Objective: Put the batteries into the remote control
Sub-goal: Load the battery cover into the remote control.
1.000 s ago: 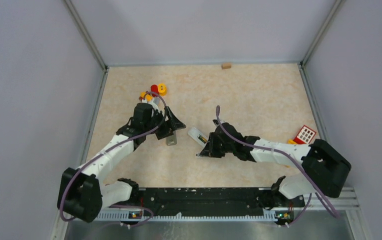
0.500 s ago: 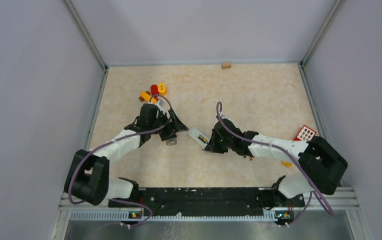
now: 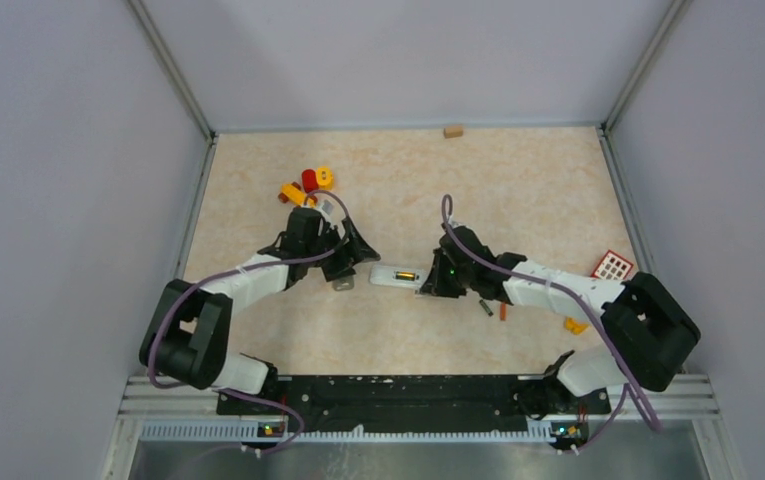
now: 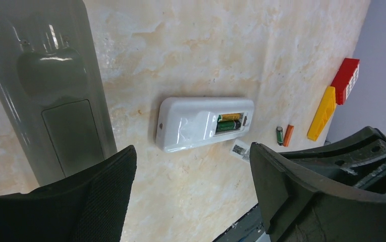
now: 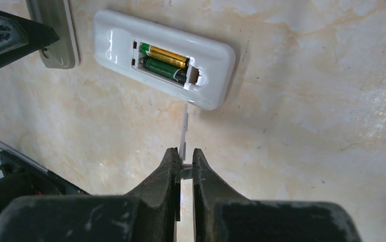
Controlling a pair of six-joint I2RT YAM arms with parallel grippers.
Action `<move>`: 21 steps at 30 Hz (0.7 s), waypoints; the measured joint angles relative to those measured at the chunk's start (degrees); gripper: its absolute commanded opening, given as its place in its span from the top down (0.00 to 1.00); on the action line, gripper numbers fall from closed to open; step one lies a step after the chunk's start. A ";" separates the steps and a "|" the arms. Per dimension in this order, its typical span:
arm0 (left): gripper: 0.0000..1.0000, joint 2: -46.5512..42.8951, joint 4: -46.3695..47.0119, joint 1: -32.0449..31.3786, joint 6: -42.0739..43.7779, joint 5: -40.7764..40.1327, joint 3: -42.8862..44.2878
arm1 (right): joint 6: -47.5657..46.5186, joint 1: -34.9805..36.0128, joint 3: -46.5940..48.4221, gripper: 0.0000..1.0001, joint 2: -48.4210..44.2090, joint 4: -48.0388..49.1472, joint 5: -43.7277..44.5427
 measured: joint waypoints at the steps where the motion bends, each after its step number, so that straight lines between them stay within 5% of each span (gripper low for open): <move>1: 0.15 0.13 0.07 0.00 0.07 -0.33 0.00 | -0.50 -0.33 0.02 1.00 -0.35 0.04 -0.79; 10: 0.26 2.54 1.14 0.00 3.13 -1.95 0.00 | 1.90 -9.25 -1.38 1.00 -5.29 11.50 -16.26; 21: 0.44 5.97 1.01 0.00 6.27 -1.11 0.35 | 2.51 -12.15 1.36 1.00 8.66 16.39 -28.87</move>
